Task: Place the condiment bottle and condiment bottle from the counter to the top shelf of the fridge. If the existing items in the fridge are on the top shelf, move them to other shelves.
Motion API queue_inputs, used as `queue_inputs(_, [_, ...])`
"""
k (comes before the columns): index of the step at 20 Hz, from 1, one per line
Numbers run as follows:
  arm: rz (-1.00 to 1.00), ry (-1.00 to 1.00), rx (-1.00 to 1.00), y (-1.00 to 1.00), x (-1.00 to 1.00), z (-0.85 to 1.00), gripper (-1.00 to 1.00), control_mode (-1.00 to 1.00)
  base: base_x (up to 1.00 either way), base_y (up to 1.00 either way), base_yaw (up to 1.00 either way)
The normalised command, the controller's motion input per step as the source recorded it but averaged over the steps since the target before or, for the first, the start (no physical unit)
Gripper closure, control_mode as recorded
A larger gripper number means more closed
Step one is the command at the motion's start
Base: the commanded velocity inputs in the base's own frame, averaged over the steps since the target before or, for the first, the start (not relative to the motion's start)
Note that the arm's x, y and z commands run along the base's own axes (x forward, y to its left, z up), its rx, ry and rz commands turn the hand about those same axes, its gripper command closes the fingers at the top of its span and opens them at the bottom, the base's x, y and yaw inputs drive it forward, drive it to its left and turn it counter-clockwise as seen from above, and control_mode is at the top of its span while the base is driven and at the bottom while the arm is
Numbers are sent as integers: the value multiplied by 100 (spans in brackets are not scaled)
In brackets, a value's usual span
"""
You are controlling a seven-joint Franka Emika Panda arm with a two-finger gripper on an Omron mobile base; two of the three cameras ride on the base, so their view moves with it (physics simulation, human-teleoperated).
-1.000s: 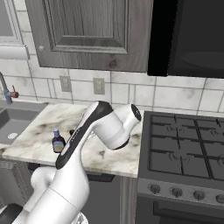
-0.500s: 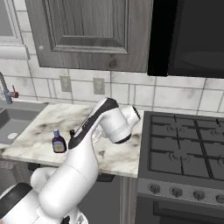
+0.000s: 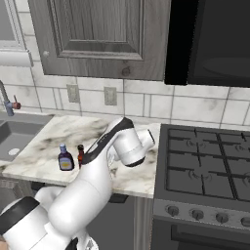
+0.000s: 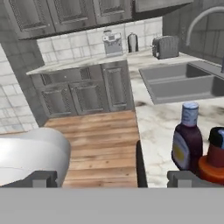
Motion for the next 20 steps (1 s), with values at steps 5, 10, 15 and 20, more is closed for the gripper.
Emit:
queue_inputs(5, [-3, -2, 3, 21, 3, -6, -100, -100, 0, 0, 0])
queue_inputs(10, [-4, 0, 1, 17, 0, -9, -100, -100, 0, 0, 0])
queue_inputs(15, [-5, 0, 1, 19, 9, -14, -100, -100, 0, 0, 0])
queue_inputs(20, [-6, 0, 3, 13, 15, -17, -100, -100, 0, 0, 0])
